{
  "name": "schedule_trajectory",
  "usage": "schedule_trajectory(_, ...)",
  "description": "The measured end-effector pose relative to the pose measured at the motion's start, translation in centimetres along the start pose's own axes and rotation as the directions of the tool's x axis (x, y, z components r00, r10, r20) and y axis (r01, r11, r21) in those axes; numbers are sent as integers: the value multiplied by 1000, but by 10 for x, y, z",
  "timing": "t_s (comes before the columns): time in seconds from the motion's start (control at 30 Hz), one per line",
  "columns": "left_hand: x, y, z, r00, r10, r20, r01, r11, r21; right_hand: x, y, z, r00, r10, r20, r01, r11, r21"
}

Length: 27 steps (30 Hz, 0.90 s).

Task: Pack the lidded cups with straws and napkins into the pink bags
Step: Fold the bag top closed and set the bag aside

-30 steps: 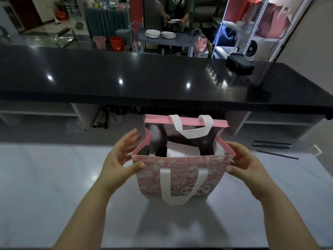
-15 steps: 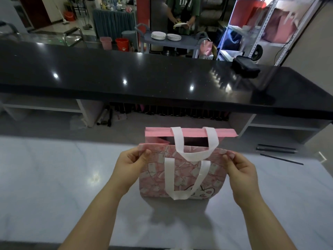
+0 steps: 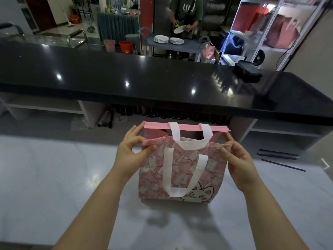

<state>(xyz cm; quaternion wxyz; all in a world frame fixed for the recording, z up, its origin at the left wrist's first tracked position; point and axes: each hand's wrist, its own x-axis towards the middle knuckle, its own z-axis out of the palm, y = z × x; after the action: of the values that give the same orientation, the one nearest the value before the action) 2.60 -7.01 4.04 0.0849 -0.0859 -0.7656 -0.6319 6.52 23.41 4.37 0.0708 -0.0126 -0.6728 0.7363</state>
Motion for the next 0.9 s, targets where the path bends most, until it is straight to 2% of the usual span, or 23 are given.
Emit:
schedule_trajectory(0.1,7,-1,1,999,-34,-36,32,997,-69,13,2,4,1000,-6,17,5,996,87)
schedule_trajectory(0.23,9,-5,9,978,-25,-205,2,994,-112,21,10,14,977,-129,-168,139,989,47)
schedule_trajectory(0.3,9,-8,13,954,-33,-297,-7,991,-132,22,14,20,963,-153,-224,161,987,17)
schedule_trajectory(0.4,13,-11,12,940,-74,-333,21,987,-160,25,19,24,947,-138,-292,152,988,27)
schedule_trajectory(0.57,17,-7,5,969,-105,-225,49,969,-243,30,26,26,928,-138,-346,150,989,8)
schedule_trajectory(0.7,24,0,-6,998,13,-62,-19,995,-100,34,22,24,926,-184,-329,199,980,12)
schedule_trajectory(0.8,24,5,-13,982,187,10,-187,982,7,32,17,21,924,-308,-228,285,950,-127)
schedule_trajectory(0.9,24,5,-20,937,344,54,-348,916,202,31,16,11,870,-492,-23,446,807,-386)
